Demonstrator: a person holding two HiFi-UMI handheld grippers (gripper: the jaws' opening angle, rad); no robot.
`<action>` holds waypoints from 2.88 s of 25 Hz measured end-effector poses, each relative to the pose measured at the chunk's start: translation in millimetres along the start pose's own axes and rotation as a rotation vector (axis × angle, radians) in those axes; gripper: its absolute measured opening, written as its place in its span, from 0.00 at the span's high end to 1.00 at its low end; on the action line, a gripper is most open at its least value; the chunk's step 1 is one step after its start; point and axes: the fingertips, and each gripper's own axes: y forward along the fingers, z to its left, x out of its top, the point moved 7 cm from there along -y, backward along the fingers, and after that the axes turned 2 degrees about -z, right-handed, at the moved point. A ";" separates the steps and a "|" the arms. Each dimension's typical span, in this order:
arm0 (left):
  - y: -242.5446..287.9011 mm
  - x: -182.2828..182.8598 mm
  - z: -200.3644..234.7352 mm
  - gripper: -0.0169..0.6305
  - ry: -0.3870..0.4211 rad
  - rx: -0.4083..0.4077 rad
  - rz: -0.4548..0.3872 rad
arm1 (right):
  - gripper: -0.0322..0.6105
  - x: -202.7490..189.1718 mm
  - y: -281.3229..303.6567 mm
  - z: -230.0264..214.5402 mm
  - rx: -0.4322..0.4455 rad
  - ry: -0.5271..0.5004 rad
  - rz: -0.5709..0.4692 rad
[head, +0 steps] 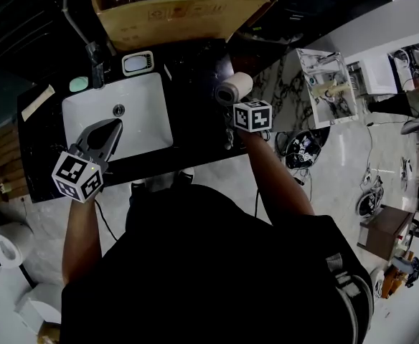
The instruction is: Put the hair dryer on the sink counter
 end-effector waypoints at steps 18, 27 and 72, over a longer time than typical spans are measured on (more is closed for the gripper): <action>-3.0 -8.3 7.2 0.95 -0.032 0.029 0.020 | 0.66 -12.3 36.5 -7.6 0.005 0.014 0.068; -6.0 -12.4 12.0 0.95 -0.048 0.036 0.034 | 0.66 -14.3 47.2 -7.2 0.004 0.024 0.090; -17.4 -19.5 24.3 0.95 -0.075 0.047 0.053 | 0.60 -41.8 82.4 -7.6 0.007 0.047 0.159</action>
